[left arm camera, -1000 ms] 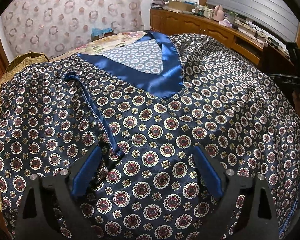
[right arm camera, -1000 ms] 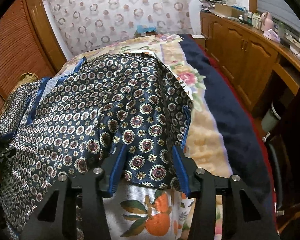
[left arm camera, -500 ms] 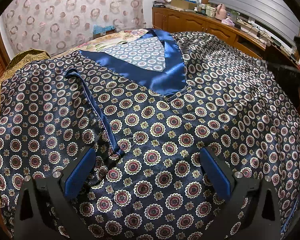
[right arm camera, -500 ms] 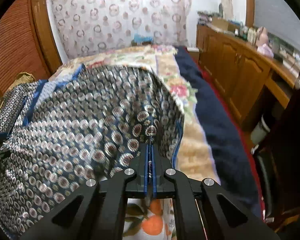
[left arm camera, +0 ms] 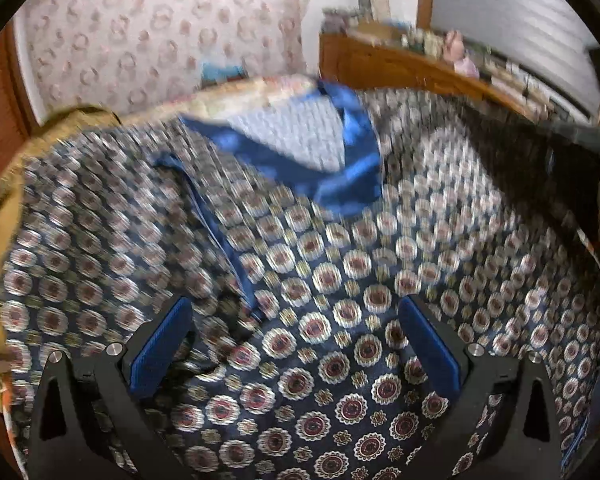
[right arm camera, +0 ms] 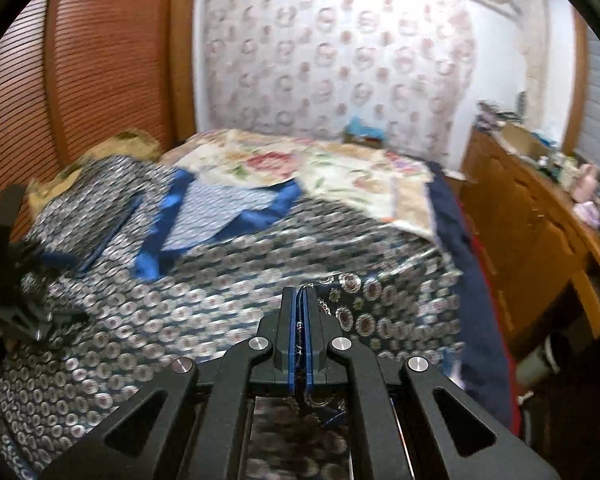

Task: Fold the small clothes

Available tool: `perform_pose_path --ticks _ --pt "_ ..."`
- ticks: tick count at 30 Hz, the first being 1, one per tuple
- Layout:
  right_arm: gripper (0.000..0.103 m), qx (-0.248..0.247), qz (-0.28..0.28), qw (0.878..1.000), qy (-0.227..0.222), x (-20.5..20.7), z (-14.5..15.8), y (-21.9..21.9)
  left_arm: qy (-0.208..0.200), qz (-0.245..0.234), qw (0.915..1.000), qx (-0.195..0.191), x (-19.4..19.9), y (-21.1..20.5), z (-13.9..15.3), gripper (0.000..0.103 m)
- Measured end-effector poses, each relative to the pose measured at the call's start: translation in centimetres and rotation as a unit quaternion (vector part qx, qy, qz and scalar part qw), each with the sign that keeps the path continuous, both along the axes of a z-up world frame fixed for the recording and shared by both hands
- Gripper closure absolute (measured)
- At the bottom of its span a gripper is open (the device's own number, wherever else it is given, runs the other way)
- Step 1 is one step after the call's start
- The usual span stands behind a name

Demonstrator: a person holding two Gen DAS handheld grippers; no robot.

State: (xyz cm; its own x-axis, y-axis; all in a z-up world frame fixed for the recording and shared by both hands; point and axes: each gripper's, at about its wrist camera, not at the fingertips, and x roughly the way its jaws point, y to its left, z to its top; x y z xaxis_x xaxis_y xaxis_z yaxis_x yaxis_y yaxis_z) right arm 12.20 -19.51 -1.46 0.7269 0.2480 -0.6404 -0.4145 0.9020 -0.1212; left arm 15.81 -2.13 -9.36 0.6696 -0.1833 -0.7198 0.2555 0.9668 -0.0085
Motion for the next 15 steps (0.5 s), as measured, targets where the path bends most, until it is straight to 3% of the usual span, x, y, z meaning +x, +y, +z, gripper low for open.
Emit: perform_pose_path --ticks 4,9,12,15 --pt "0.1 0.0 0.022 0.999 0.03 -0.1 -1.8 0.6 -0.05 0.008 0.9986 -0.013 -1.5 0.8 2.5 0.0" --pt "0.068 0.014 0.015 0.999 0.035 0.4 -1.3 -1.1 -0.091 0.008 0.9953 -0.031 -3.3 1.5 5.9 0.0" --pt "0.055 0.029 0.007 0.999 0.015 -0.4 0.4 -2.5 -0.102 0.002 0.9944 -0.028 -4.1 1.1 7.4 0.0" --pt "0.051 0.029 -0.019 0.999 -0.005 -1.6 1.5 -4.1 -0.109 -0.008 0.9933 -0.039 -4.9 0.7 8.3 0.0"
